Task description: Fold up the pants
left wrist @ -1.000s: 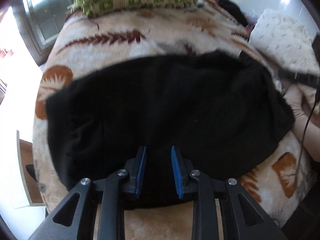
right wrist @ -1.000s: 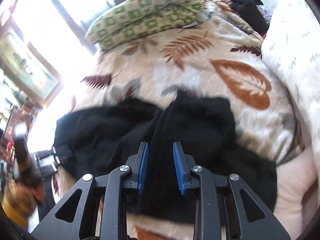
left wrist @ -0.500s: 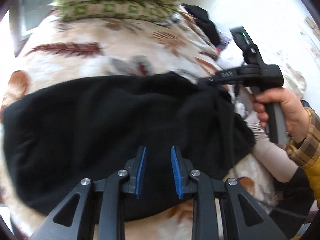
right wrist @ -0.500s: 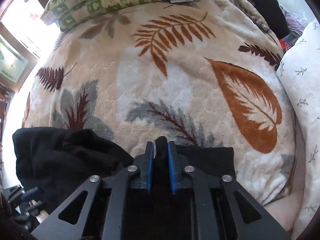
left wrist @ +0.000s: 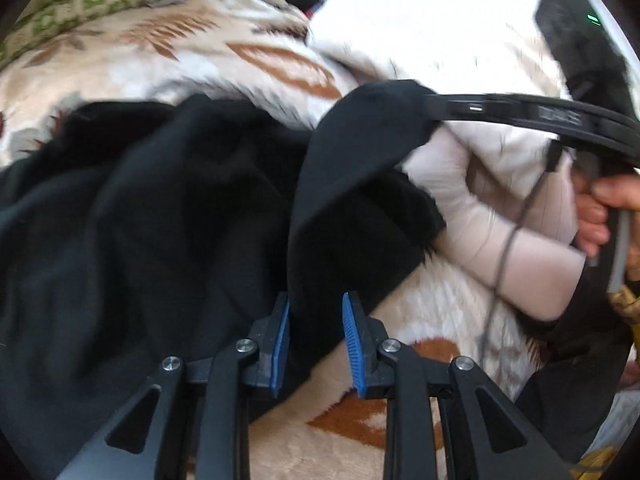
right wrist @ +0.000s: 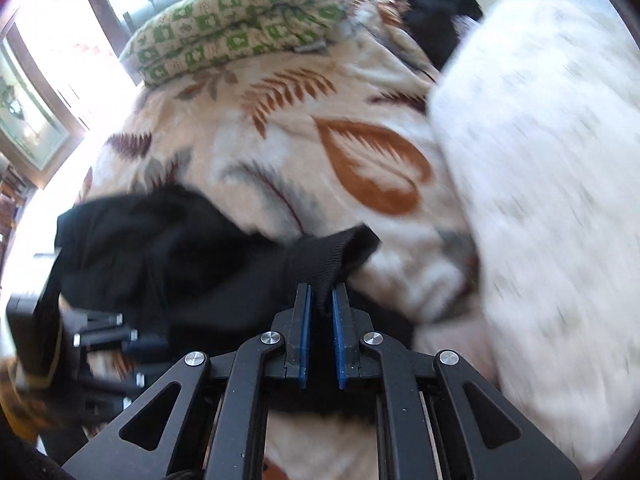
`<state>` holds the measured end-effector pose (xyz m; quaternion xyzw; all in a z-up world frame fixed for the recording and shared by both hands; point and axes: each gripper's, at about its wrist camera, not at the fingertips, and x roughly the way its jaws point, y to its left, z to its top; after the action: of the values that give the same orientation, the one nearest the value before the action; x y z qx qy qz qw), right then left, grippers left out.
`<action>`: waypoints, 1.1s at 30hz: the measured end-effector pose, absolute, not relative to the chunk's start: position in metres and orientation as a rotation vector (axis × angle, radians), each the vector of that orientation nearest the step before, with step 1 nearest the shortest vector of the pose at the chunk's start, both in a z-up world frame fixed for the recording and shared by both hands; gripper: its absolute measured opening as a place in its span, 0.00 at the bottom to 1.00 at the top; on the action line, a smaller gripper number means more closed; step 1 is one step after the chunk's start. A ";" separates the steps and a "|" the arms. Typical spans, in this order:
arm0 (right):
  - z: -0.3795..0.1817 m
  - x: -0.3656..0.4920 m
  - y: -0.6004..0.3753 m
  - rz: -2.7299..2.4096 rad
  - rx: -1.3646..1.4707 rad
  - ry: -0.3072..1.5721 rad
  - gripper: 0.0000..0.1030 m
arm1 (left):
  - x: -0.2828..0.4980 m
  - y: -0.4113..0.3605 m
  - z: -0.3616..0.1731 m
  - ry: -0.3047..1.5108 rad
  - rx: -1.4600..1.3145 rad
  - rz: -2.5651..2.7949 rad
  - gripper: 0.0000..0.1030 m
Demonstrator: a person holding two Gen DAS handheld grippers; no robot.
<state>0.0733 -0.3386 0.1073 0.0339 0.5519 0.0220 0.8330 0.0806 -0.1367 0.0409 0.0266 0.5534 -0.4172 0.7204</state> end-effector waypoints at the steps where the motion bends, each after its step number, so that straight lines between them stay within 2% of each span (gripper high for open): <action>1: 0.104 0.063 -0.345 0.036 0.075 1.184 0.09 | 0.077 -0.140 0.036 1.234 0.088 -0.916 0.27; 8: 0.057 0.032 -0.366 -0.063 0.048 1.341 0.09 | 0.073 -0.132 0.035 1.264 0.086 -0.897 0.27; 10: 0.056 0.033 -0.363 -0.072 0.003 1.362 0.12 | 0.073 -0.132 0.039 1.276 0.098 -0.895 0.27; 11: 0.060 0.033 -0.363 -0.074 0.004 1.364 0.15 | 0.074 -0.129 0.042 1.275 0.098 -0.897 0.27; 12: 0.066 0.033 -0.363 -0.076 0.012 1.356 0.27 | 0.079 -0.124 0.048 1.263 0.095 -0.897 0.27; 13: 0.074 0.034 -0.364 -0.075 0.021 1.331 0.34 | 0.083 -0.118 0.055 1.241 0.090 -0.892 0.27; 14: 0.085 0.037 -0.362 -0.067 0.022 1.290 0.37 | 0.088 -0.114 0.062 1.225 0.079 -0.885 0.32; 17: 0.097 0.050 -0.359 -0.033 0.032 1.245 0.47 | 0.115 -0.097 0.078 1.163 0.061 -0.810 0.58; 18: 0.098 0.056 -0.360 -0.015 0.048 1.236 0.47 | 0.128 -0.091 0.082 1.144 0.061 -0.762 0.62; 22: 0.082 0.080 -0.367 -0.018 0.087 1.245 0.48 | 0.177 -0.070 0.090 1.115 0.052 -0.636 0.63; 24: 0.073 0.086 -0.371 -0.011 0.102 1.251 0.48 | 0.200 -0.065 0.088 1.114 0.085 -0.620 0.68; 28: 0.055 0.092 -0.378 0.012 0.119 1.277 0.48 | 0.224 -0.071 0.075 1.118 0.177 -0.659 0.68; 31: 0.047 0.094 -0.381 0.051 0.126 1.291 0.55 | 0.225 -0.090 0.055 1.155 0.279 -0.726 0.68; 33: 0.043 0.096 -0.380 0.073 0.127 1.296 0.56 | 0.225 -0.097 0.037 1.179 0.349 -0.734 0.68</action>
<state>0.0962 -0.3804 0.0430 0.0591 0.6030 0.0341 0.7948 0.2255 -0.0970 0.0374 0.1600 0.5404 -0.3363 0.7545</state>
